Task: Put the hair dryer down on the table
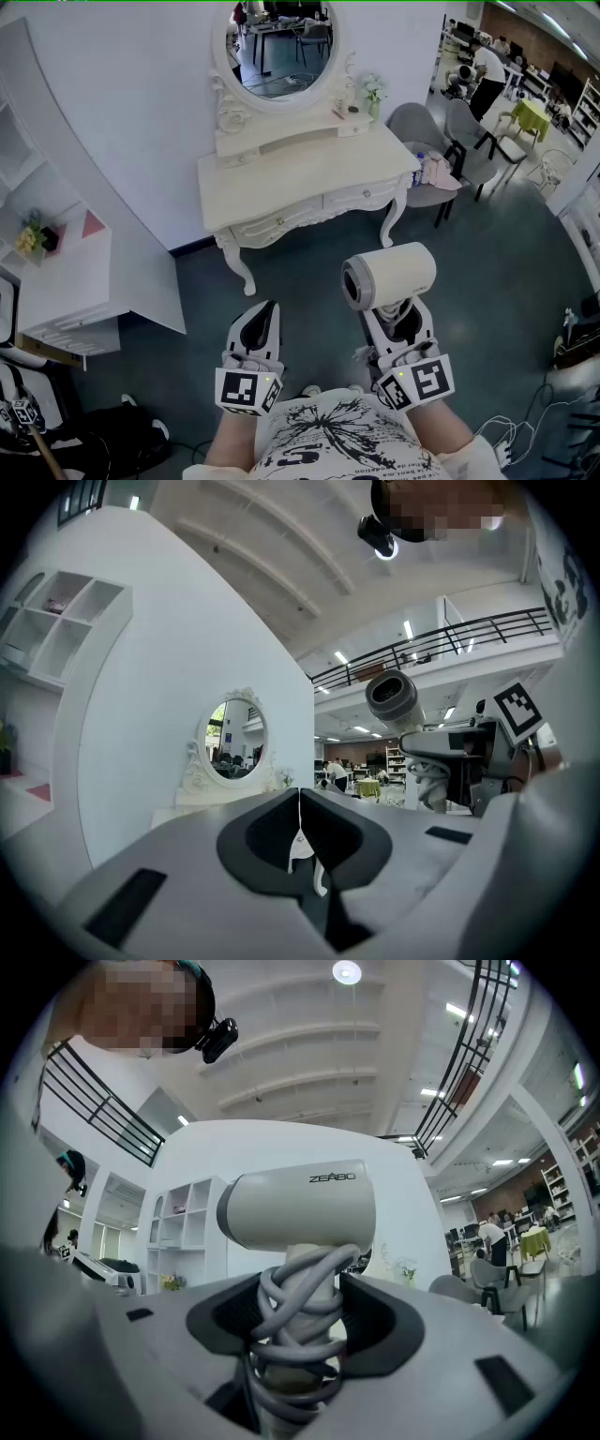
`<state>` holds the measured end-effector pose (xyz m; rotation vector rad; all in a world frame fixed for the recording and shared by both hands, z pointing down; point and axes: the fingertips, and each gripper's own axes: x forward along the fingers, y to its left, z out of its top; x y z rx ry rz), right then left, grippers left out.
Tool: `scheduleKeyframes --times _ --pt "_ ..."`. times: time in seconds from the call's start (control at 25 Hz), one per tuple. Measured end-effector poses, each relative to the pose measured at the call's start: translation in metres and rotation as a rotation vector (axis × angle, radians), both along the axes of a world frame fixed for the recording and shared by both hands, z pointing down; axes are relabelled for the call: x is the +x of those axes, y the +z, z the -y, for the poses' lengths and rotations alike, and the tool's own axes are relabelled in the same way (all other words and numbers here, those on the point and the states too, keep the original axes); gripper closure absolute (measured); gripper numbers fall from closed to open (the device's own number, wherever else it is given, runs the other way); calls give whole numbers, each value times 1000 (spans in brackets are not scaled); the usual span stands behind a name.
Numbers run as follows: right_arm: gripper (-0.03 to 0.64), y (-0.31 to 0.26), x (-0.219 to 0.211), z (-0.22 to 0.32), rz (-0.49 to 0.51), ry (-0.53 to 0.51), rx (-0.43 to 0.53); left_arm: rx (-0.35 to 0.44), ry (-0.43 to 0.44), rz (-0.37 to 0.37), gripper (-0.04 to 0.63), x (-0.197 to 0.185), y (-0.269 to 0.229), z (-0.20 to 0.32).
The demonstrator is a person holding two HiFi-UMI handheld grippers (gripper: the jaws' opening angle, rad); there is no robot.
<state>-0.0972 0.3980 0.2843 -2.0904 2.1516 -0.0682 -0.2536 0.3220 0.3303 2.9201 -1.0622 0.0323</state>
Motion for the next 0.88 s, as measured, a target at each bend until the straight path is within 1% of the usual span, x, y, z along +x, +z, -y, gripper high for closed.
scheduleKeyframes --times 0.28,0.56,0.72,0.88 --pt "364 -1 15 -1 24 8 10 -2 5 8 574 11 2 1" --pt "364 -5 19 1 38 12 38 5 11 6 574 14 1 6" --pt "364 -8 17 8 49 2 49 11 12 2 574 12 -2 14" --pt "364 -9 14 17 56 3 51 8 13 0 574 2 -1 24"
